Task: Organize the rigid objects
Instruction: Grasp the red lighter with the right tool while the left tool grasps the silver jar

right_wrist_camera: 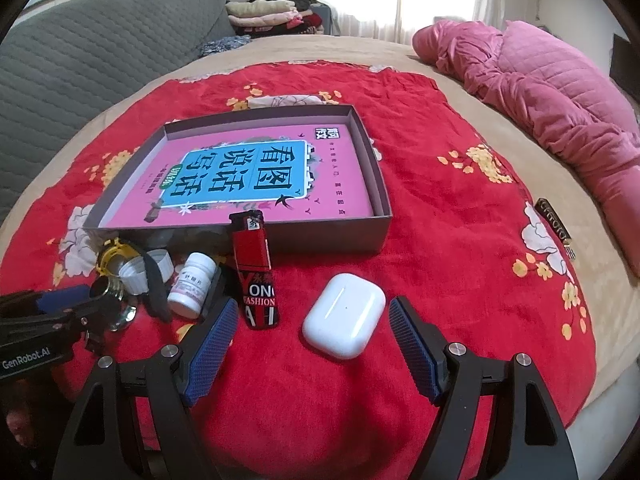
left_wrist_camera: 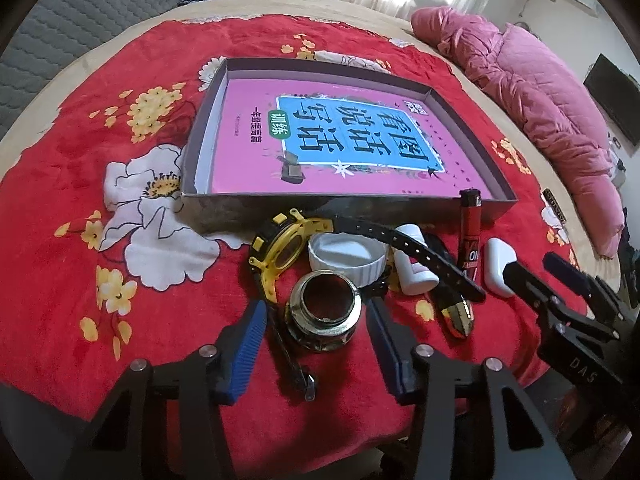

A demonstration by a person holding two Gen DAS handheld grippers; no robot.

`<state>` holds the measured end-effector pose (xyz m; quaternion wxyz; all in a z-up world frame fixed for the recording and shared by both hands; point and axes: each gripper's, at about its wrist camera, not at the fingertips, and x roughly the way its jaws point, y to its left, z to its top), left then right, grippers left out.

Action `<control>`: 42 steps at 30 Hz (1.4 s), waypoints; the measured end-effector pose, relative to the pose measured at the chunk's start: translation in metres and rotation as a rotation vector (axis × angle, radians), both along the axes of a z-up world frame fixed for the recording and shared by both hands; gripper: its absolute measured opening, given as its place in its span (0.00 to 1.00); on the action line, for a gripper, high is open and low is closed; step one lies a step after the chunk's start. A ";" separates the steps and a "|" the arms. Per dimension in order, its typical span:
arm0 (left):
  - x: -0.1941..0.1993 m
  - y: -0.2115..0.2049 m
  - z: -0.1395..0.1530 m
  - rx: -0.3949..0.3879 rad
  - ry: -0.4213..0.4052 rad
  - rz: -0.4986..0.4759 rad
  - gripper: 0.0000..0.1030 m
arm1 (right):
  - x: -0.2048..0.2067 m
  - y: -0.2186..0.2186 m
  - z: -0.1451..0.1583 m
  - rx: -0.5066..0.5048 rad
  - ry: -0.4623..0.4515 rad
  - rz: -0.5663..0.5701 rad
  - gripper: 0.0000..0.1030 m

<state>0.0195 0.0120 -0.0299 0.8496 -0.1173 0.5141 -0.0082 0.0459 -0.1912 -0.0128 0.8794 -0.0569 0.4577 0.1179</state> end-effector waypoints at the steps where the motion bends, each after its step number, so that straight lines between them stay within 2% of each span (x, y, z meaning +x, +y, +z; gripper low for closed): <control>1: 0.000 0.000 -0.001 0.005 0.003 -0.004 0.50 | 0.002 0.001 -0.001 -0.002 0.000 0.000 0.76; 6: 0.000 -0.007 0.002 0.077 -0.014 -0.042 0.44 | 0.013 0.008 -0.006 -0.016 0.000 0.011 0.76; 7: -0.001 -0.009 0.004 0.086 -0.023 -0.054 0.36 | 0.015 0.009 -0.008 -0.017 0.003 0.015 0.76; 8: -0.001 -0.011 0.005 0.088 -0.030 -0.067 0.36 | 0.017 0.011 -0.009 -0.017 0.006 0.021 0.76; 14: 0.007 -0.004 -0.003 0.024 -0.005 -0.085 0.36 | 0.034 0.019 -0.022 -0.027 0.033 0.040 0.76; 18: 0.012 0.000 -0.009 -0.011 0.012 -0.110 0.36 | 0.041 0.025 -0.027 0.003 0.042 0.049 0.76; 21: 0.015 -0.001 -0.012 -0.019 0.021 -0.117 0.36 | 0.045 0.031 -0.029 0.013 0.041 0.064 0.70; 24: 0.018 -0.002 -0.013 -0.004 0.023 -0.122 0.36 | 0.048 0.037 -0.032 0.026 0.049 0.084 0.59; 29: 0.019 -0.003 -0.014 -0.011 0.020 -0.119 0.36 | 0.047 0.043 -0.035 0.042 0.042 0.117 0.28; 31: 0.019 -0.003 -0.014 -0.007 0.015 -0.122 0.36 | 0.045 0.045 -0.033 0.042 0.026 0.134 0.23; 35: 0.018 -0.001 -0.013 -0.018 0.009 -0.120 0.35 | 0.038 0.043 -0.026 0.051 -0.015 0.143 0.23; 42: 0.011 0.008 -0.003 -0.064 -0.011 -0.097 0.35 | 0.033 0.032 -0.014 0.083 -0.025 0.120 0.23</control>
